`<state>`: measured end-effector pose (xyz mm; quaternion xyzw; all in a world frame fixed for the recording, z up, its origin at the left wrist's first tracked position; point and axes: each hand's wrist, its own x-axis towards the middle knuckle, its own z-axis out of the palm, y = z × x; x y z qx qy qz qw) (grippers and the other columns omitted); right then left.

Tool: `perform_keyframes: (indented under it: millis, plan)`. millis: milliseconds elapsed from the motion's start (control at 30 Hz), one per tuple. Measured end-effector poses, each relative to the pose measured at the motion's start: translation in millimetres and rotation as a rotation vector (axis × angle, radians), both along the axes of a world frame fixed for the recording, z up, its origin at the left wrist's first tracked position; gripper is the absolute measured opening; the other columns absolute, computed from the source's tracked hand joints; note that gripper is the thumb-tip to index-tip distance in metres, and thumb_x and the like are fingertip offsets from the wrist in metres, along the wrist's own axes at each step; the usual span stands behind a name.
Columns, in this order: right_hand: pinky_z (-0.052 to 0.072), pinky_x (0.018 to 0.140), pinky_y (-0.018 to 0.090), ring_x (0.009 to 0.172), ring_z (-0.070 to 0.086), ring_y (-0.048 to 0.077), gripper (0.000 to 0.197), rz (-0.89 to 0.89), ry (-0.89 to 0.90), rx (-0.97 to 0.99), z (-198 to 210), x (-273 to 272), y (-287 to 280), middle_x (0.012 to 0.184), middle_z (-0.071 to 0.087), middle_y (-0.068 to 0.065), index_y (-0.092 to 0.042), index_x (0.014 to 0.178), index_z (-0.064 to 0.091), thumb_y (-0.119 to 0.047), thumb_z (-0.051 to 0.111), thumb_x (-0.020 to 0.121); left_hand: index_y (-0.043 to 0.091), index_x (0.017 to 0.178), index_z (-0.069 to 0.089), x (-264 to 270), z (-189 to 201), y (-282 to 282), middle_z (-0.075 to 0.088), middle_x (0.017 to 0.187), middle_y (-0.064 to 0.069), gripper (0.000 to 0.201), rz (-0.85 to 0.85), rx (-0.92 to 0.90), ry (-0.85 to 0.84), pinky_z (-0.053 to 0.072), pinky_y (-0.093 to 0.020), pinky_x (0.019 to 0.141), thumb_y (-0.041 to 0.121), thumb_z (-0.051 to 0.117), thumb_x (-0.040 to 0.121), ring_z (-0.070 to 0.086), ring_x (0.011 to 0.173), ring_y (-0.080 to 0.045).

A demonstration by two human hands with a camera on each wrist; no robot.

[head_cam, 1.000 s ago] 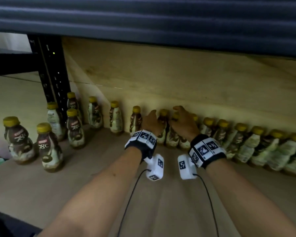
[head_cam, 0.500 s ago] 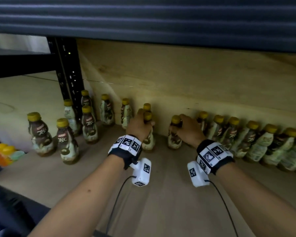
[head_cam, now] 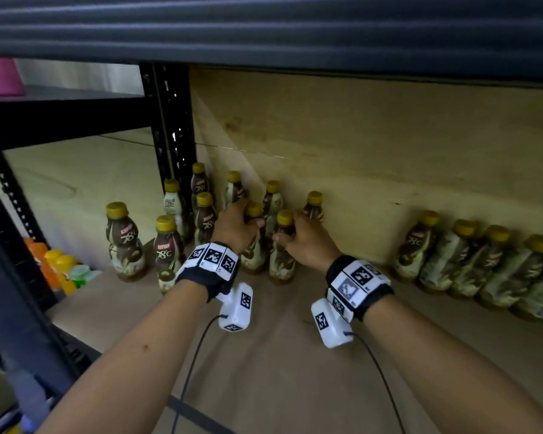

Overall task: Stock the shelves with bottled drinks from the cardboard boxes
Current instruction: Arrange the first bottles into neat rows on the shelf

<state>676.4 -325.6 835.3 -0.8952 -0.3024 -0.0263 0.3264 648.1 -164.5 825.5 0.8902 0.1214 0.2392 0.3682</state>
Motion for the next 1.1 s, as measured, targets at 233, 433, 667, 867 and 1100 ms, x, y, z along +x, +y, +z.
perform_keyframes:
  millis: [233, 433, 667, 867, 1100]
  plan:
    - [0.048, 0.088, 0.038, 0.106, 0.058, 0.028, 0.029, -0.018, -0.001, -0.049, 0, 0, 1, 0.111, 0.062, 0.008, -0.014, 0.113, 0.051, -0.033, 0.060, 0.093, 0.007, 0.113, 0.061, -7, 8, 7, 0.065, 0.108, -0.009, 0.029, -0.098, -0.001, 0.015, 0.041, -0.027, 0.083, 0.016, 0.067, 0.087, 0.058, 0.104, -0.025]
    - [0.043, 0.076, 0.035, 0.102, 0.058, 0.032, 0.035, -0.036, -0.046, -0.220, 7, -8, 6, 0.102, 0.055, 0.013, -0.003, 0.121, 0.041, -0.029, 0.050, 0.100, 0.004, 0.106, 0.061, -14, 6, 5, 0.063, 0.094, -0.006, 0.023, -0.084, -0.009, -0.019, 0.036, -0.024, 0.075, 0.014, 0.068, 0.085, 0.058, 0.095, -0.024]
    - [0.037, 0.065, 0.029, 0.081, 0.054, 0.022, 0.022, -0.035, -0.051, -0.263, 9, -7, -1, 0.076, 0.046, 0.000, -0.009, 0.098, 0.048, -0.031, 0.051, 0.099, 0.006, 0.117, 0.059, -22, 5, 3, 0.066, 0.108, -0.010, 0.033, -0.064, -0.022, -0.033, 0.037, -0.022, 0.078, 0.014, 0.067, 0.087, 0.058, 0.105, -0.027]
    - [0.039, 0.068, 0.030, 0.085, 0.056, 0.023, 0.029, -0.056, -0.069, -0.240, 1, -5, -4, 0.088, 0.052, 0.005, -0.006, 0.106, 0.049, -0.034, 0.053, 0.097, 0.009, 0.125, 0.056, -18, 2, 0, 0.065, 0.117, -0.011, 0.041, -0.021, -0.008, -0.020, 0.039, -0.026, 0.088, 0.018, 0.067, 0.087, 0.057, 0.112, -0.029]
    - [0.049, 0.079, 0.038, 0.102, 0.060, 0.033, 0.040, -0.051, -0.035, -0.168, -4, -7, -8, 0.107, 0.061, 0.015, -0.006, 0.123, 0.041, -0.034, 0.052, 0.098, 0.009, 0.128, 0.056, -13, 6, 7, 0.063, 0.121, -0.013, 0.044, 0.012, 0.012, 0.026, 0.044, -0.036, 0.096, 0.021, 0.067, 0.087, 0.055, 0.116, -0.032]
